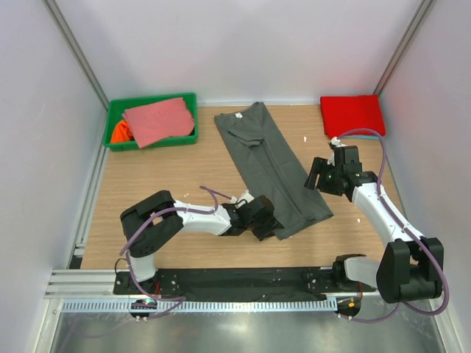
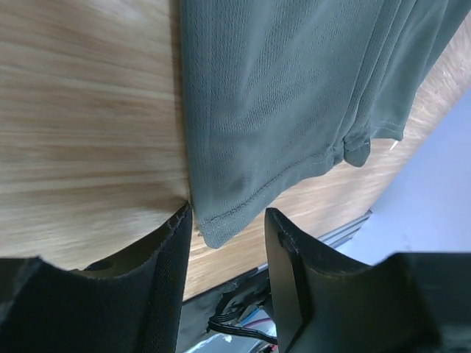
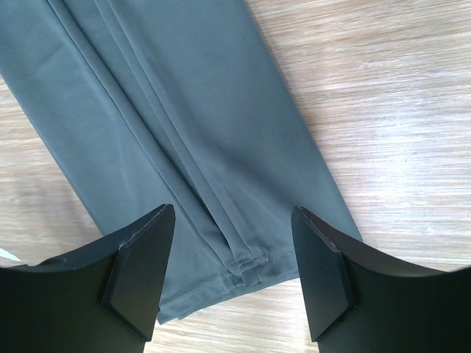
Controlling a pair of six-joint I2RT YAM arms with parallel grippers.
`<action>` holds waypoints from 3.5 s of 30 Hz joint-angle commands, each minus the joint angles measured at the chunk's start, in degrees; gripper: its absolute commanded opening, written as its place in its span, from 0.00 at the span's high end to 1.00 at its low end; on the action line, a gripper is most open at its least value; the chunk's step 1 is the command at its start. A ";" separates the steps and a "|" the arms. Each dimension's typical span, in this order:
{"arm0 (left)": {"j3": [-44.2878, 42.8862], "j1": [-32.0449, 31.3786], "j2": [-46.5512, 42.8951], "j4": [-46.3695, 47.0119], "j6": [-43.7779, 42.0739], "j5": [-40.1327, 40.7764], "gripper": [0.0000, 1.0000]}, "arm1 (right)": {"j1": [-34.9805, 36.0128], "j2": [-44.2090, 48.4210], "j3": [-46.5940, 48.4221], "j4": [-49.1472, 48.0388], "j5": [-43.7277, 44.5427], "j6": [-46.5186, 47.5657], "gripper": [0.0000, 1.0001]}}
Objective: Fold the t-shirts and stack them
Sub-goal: Fold the tshirt
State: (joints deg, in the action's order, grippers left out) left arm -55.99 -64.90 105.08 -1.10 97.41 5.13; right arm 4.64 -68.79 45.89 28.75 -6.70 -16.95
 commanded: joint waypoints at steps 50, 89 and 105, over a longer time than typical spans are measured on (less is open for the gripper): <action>21.63 12.17 -42.92 -30.62 -32.27 -6.09 0.52 | 20.22 13.77 -22.15 -2.73 -19.14 -18.18 0.45; -12.48 2.06 -1.55 -34.05 -44.67 -8.20 0.57 | 20.67 18.52 -27.43 -8.01 -14.39 -26.29 0.53; -12.48 2.15 -5.22 -34.14 -45.20 -10.40 0.95 | 20.76 17.82 -27.87 -8.01 -14.75 -25.76 0.53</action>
State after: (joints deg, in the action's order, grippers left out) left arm -66.92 -62.74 104.18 -34.61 53.04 -4.49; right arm 25.08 -50.63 17.82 22.26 -21.19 -42.63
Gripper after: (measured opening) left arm 0.060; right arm 0.475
